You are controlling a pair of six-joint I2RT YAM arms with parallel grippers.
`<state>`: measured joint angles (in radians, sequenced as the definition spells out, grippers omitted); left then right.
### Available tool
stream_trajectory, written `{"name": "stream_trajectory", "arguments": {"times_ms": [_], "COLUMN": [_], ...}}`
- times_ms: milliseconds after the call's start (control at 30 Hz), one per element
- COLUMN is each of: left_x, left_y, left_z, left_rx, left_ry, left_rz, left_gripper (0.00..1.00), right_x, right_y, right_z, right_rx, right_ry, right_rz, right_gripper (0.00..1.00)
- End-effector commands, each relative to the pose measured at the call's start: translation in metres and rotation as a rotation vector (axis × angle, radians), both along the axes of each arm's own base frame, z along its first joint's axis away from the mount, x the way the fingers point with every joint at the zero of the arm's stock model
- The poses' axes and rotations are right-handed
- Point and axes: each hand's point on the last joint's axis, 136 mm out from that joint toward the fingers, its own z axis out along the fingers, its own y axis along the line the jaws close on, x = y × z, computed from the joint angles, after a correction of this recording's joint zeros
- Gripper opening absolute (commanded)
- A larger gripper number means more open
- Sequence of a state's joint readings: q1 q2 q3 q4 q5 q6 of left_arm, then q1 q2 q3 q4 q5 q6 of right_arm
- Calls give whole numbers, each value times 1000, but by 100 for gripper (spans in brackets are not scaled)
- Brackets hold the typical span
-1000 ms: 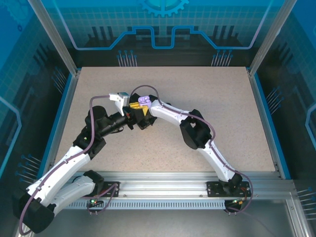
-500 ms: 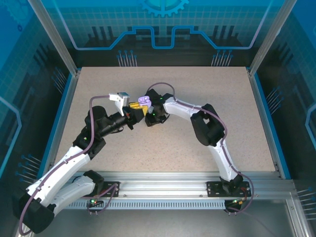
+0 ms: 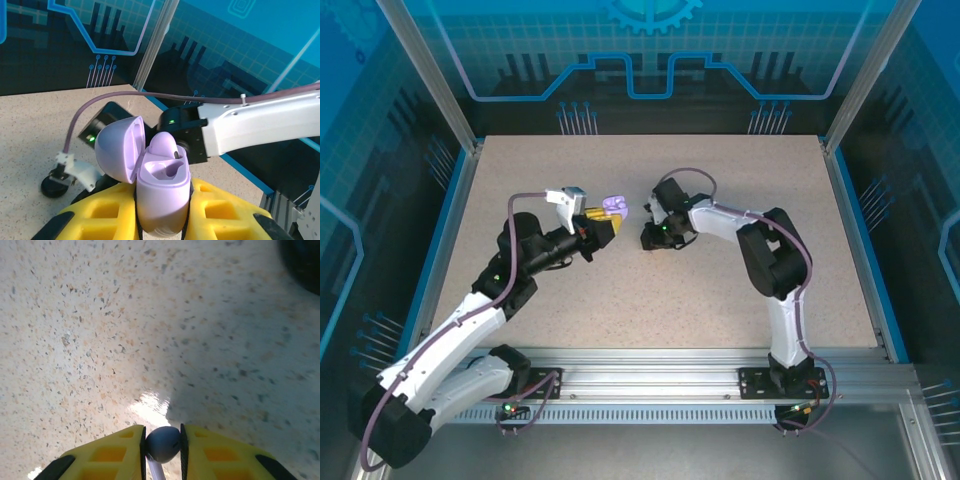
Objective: Insert the wireless bluetooth earbuds into the charging case
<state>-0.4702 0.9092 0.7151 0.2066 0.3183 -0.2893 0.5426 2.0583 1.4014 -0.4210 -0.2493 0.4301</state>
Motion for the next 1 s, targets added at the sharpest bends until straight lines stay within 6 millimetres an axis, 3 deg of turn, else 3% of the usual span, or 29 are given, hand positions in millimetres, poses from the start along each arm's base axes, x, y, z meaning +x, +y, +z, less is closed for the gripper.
{"name": "stream_trajectory", "arguments": {"times_ms": [0,167,433,967], "left_x": [3,7,15,22], "left_y": [0,-2,-11,-37], "left_z": [-8,-15,-22,-21], "left_rx": [-11,-14,-42,-80], "left_ry": [21,41,73,32], "left_rz": [3,3,-14,-56], "left_gripper": [0,0,0,0], "right_x": [11,14,10,-32], "right_y": [-2,-22,-52,-69], "right_z": [32,58,119,253], "right_rx": [137,230,372,587], "right_ry": [-65,-123,-277,-613], "right_rz": [-48,-108,-183,-155], "right_gripper": [24,24,24,24]}}
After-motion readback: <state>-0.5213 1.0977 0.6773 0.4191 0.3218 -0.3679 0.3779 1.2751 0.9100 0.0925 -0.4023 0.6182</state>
